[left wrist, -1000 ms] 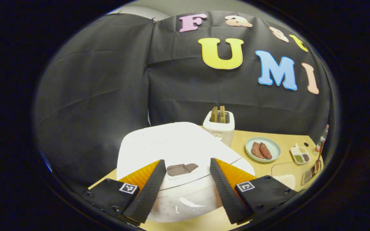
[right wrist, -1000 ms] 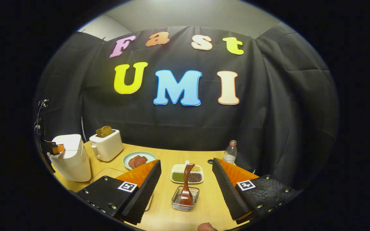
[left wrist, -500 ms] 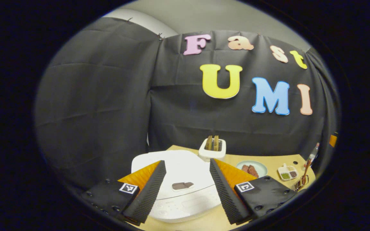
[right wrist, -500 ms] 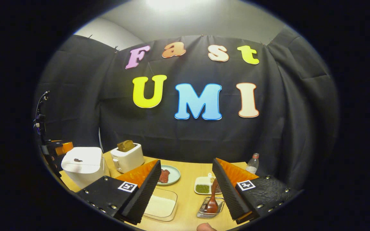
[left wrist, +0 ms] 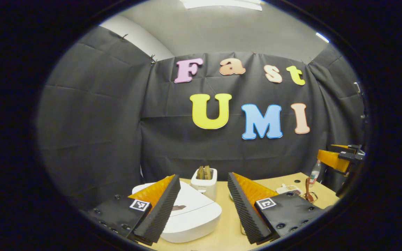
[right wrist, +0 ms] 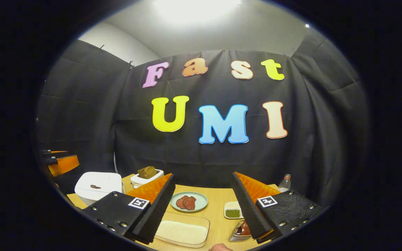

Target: Close the left gripper, press the button to open the rice cooker; take a wooden spoon from the chopstick holder with the right hand, scoop a spoonful of rice and pour it into the rice cooker, then put the wooden spoon back into the chopstick holder.

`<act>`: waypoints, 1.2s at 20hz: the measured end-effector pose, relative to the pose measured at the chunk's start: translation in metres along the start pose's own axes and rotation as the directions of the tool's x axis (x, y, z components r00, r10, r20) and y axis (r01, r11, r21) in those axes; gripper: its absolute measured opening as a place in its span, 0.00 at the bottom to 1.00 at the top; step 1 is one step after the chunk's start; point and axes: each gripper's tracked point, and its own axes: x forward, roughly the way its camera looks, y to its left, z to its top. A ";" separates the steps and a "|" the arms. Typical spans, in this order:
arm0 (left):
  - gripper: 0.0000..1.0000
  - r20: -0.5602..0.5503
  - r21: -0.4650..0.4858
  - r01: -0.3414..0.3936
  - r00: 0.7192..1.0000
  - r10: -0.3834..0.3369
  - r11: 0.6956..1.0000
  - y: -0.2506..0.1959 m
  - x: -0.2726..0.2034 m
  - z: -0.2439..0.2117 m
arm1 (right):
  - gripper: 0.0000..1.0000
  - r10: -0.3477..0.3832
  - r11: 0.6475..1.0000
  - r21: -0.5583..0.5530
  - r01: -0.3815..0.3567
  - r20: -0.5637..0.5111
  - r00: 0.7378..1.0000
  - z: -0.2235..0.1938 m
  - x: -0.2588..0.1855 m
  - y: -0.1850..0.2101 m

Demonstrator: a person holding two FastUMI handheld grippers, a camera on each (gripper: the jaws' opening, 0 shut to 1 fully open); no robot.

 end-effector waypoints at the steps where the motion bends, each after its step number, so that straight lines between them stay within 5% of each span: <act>1: 0.92 0.003 0.006 0.005 1.000 -0.005 1.000 0.000 -0.003 0.001 | 0.97 -0.001 1.000 -0.002 0.001 0.004 1.000 0.001 0.001 0.001; 12: 0.99 0.028 -0.028 0.016 1.000 -0.015 0.999 0.014 -0.020 0.015 | 0.97 -0.018 1.000 -0.004 0.019 0.058 0.998 0.021 0.005 0.007; 24: 0.92 0.024 -0.031 0.023 0.999 -0.022 0.999 0.019 -0.024 0.015 | 0.97 0.011 1.000 -0.019 -0.009 0.088 0.996 0.031 0.012 0.032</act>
